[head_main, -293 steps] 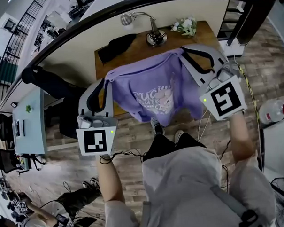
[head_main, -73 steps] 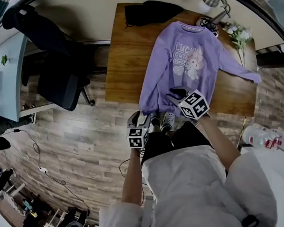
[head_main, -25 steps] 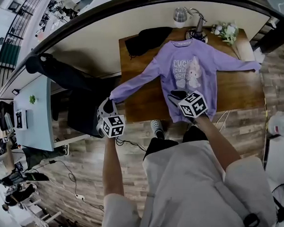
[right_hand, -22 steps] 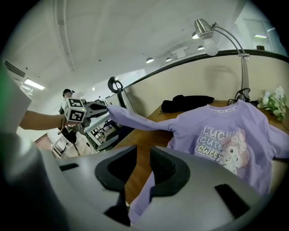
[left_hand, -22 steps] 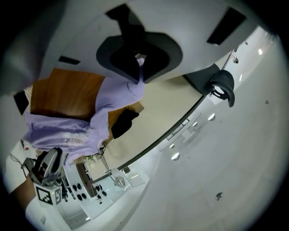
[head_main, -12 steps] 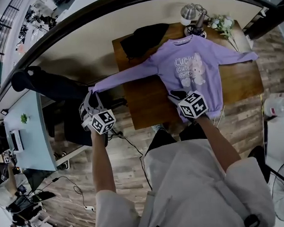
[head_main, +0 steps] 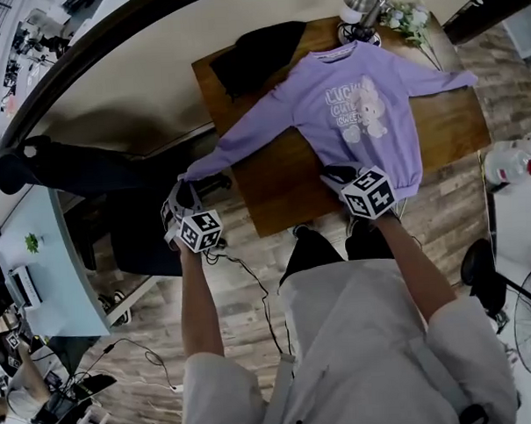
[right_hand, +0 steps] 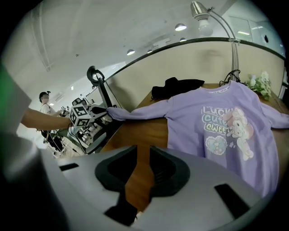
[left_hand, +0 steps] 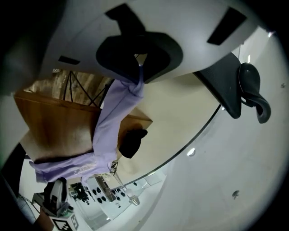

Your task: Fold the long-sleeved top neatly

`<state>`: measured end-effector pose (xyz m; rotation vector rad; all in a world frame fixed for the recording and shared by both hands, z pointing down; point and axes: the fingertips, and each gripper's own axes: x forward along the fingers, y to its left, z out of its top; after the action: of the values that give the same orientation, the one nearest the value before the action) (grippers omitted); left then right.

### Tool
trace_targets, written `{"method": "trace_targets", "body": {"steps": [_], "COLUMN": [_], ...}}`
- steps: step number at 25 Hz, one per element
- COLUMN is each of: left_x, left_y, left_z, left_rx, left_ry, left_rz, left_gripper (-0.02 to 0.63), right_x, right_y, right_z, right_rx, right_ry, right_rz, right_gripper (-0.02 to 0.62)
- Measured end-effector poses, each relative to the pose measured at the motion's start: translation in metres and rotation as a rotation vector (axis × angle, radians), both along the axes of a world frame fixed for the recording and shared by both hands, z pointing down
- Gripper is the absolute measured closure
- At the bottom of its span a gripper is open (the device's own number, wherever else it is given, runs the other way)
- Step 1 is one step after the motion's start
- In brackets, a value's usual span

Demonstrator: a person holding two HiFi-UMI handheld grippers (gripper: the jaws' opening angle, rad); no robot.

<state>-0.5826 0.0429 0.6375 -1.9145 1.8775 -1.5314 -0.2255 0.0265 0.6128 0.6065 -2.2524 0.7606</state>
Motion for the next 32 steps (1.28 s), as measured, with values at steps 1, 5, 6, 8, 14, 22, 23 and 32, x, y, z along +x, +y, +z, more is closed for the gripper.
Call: {"method": "trace_targets", "body": {"steps": [1, 5, 6, 8, 14, 22, 23, 32], "left_x": [-0.001, -0.005, -0.006, -0.008, 0.000, 0.095, 0.115, 0.283], "left_y": [0.003, 0.021, 0.028, 0.043, 0.083, 0.121, 0.120, 0.091], "left_z": [0.007, 0.033, 0.040, 0.050, 0.052, 0.036, 0.036, 0.015], "left_rx": [-0.007, -0.043, -0.054, -0.071, -0.056, 0.009, 0.017, 0.118], "left_ry": [0.006, 0.072, 0.101, 0.146, 0.264, 0.394, 0.412, 0.612], "left_rz": [-0.004, -0.041, -0.059, -0.100, -0.287, -0.416, -0.420, -0.420], "left_gripper": [0.561, 0.536, 0.510, 0.480, 0.479, 0.479, 0.479, 0.479], "right_x": [0.001, 0.008, 0.011, 0.017, 0.054, 0.151, 0.164, 0.271], "right_y": [0.003, 0.008, 0.008, 0.004, -0.019, -0.028, -0.027, -0.008], "right_z": [0.003, 0.017, 0.020, 0.022, 0.019, 0.014, 0.015, 0.025], "right_rx": [-0.006, -0.036, -0.040, -0.038, -0.014, 0.027, 0.028, 0.040], "right_ry": [0.006, 0.036, 0.043, 0.051, 0.062, 0.071, 0.068, 0.033], "right_rz": [0.002, -0.006, -0.010, -0.018, -0.035, -0.027, -0.025, 0.022], "right_gripper": [0.500, 0.500, 0.499, 0.499, 0.499, 0.499, 0.499, 0.495]}}
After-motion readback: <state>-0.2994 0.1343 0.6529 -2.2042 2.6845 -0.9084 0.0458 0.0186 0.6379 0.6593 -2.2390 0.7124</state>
